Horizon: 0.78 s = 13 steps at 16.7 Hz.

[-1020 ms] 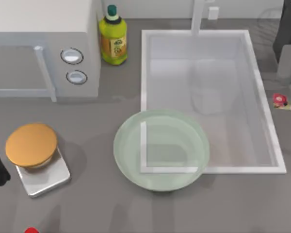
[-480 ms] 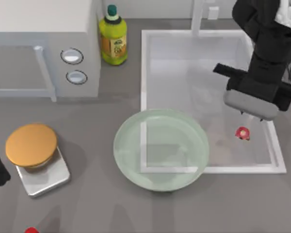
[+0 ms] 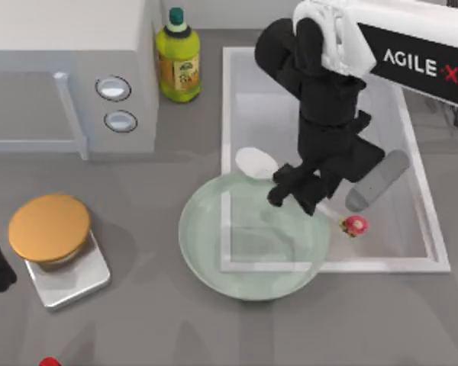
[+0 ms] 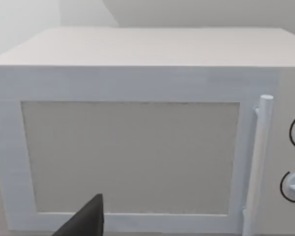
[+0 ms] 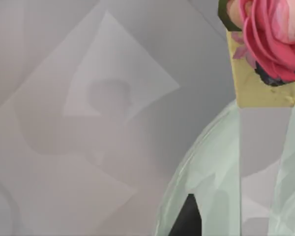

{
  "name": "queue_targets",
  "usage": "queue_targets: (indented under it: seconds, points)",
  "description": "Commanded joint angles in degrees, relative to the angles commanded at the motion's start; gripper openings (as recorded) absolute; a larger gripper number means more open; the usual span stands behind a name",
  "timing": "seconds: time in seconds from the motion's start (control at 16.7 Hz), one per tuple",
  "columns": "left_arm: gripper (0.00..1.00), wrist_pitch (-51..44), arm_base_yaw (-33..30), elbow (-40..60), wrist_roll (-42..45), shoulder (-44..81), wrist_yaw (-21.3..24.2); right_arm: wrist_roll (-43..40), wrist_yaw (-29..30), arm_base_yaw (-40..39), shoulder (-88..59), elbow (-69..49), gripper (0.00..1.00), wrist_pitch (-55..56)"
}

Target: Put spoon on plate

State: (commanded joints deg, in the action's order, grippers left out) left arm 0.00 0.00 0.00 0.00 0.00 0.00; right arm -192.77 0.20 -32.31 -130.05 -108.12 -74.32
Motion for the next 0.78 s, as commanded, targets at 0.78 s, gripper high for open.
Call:
queue_targets:
  seconds: [0.78]
  points:
    - [1.00,0.00,0.00,0.00,0.00,0.00,0.00,-34.09,1.25,-8.82,-1.22,-5.10,0.00,1.40]
